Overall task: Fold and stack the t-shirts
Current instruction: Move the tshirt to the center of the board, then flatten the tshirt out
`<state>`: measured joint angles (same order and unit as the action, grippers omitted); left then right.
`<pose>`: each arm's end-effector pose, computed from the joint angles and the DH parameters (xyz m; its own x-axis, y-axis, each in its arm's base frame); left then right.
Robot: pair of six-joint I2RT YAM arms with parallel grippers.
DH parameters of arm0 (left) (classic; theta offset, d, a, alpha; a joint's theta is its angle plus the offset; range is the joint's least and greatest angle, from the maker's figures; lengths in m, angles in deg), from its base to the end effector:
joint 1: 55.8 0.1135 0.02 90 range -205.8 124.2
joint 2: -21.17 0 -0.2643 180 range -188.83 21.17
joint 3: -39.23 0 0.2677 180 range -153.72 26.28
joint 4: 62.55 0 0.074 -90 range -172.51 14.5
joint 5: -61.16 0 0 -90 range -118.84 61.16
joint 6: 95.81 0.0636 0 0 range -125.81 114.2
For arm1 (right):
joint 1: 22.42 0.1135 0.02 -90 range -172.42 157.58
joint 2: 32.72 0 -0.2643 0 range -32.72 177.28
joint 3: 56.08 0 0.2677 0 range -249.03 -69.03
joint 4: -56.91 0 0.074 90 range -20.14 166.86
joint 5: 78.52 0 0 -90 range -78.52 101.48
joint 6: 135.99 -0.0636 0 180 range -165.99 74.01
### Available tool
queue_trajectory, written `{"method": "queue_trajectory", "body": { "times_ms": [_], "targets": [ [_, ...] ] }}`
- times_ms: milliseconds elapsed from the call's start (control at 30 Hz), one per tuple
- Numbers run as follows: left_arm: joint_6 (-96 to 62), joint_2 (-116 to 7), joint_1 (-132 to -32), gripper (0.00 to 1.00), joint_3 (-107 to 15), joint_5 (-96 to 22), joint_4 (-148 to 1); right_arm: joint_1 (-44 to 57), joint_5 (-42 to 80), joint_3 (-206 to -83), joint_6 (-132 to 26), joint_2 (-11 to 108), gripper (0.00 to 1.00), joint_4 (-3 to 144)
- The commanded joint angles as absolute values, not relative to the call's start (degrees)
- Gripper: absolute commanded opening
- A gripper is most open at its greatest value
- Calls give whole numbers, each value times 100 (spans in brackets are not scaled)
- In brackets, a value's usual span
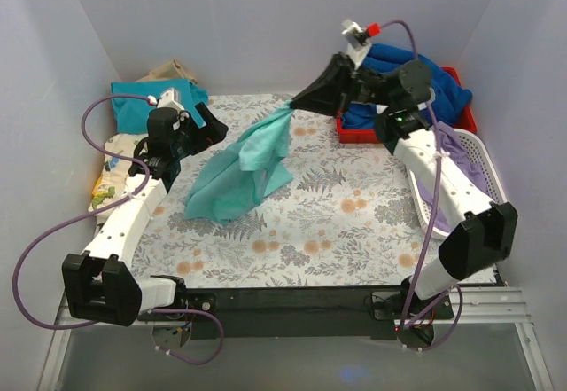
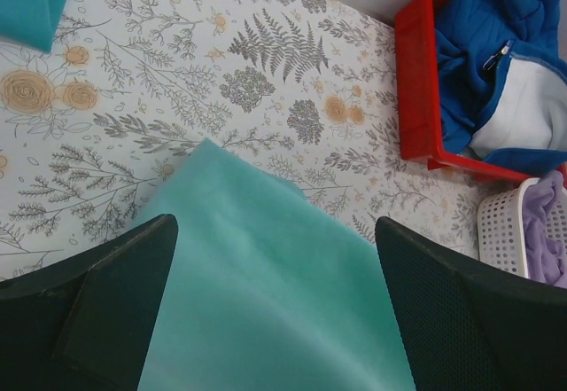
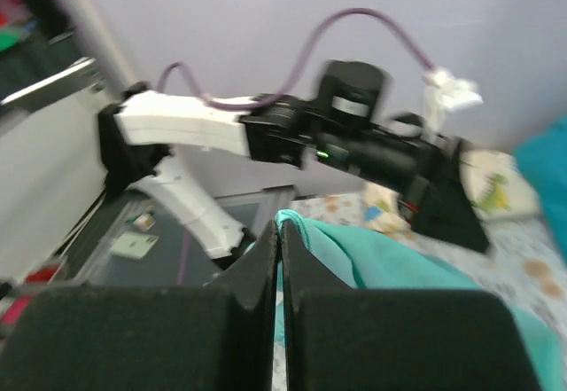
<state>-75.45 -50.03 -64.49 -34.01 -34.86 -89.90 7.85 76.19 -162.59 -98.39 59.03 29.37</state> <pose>0.3217 -0.0559 0.3146 -0.3758 -0.8857 -0.2725 -0.3113 0.3976 -0.8631 0.2835 0.2320 0.5140 -0.2736 0.2322 -0.9334 -0.9443 -0.2493 0.2147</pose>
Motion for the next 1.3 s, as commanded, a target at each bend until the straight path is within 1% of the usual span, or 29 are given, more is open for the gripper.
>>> {"method": "queue_trajectory", "body": {
  "times_ms": [0, 33, 67, 133, 167, 200, 233, 300, 433, 533, 600, 700, 833, 1033, 1067, 1267],
  "targets": [
    [-7454, -4993, -6406, 93, -3331, -3569, -8930, -385, 6818, -14948, -9266, 5483, 1, 2969],
    [-7445, -5045, -6406, 94, -3340, -3613, -8930, -578, 6678, -14466, -9161, 5387, 1, 3065],
    [-7445, -5081, -6406, 94, -3366, -3648, -8922, -876, 6616, -14270, -9073, 5351, 1, 3171],
    [-7436, -5160, -6406, 93, -3427, -3719, -8887, -1089, 6432, -13962, -8635, 5298, 1, 3696],
    [-7453, -5239, -6406, 94, -3437, -3789, -8878, -1203, 6291, -13856, -8346, 5280, 1, 4091],
    [-7462, -5283, -6406, 94, -3454, -3833, -8825, -1239, 6072, -13881, -7560, 5271, 1, 5174],
    [-7462, -5318, -6406, 93, -3446, -3903, -8790, -1257, 5618, -13890, -7247, 5263, 1, 5558],
    [-7471, -5476, -6406, 93, -3437, -4079, -8737, -1266, 5184, -13820, -6710, 5228, 1, 6218],
    [-7497, -5784, -6406, 94, -3437, -4202, -8605, -1266, 4263, -13399, -6095, 5061, 1, 6905],
    [-7524, -6161, -6406, 94, -3533, -4369, -8474, -1266, 4066, -13162, -5848, 4982, 1, 7293],
    [-7576, -6572, -6415, 94, -3691, -4614, -8386, -1266, 4057, -12864, -5820, 4850, 1, 7320],
    [-7568, -7152, -6537, 94, -3902, -4554, -8324, -1275, 4154, -12678, -5768, 4709, 1, 7320],
    [-7480, -7611, -6661, 94, -4025, -3766, -8333, -1266, 4346, -12484, -5794, 4542, 1, 7320],
    [-7217, -8279, -6678, 94, -4499, -3043, -8596, -1257, 4558, -12431, -5829, 4296, 1, 7320],
    [-7190, -8402, -6678, 94, -4544, -2746, -8614, -1248, 4576, -12414, -5838, 4261, 1, 7329],
    [-7094, -8763, -6678, 94, -4824, -2059, -8570, -1222, 4629, -12282, -5855, 4094, 1, 7320]
  ]
}}
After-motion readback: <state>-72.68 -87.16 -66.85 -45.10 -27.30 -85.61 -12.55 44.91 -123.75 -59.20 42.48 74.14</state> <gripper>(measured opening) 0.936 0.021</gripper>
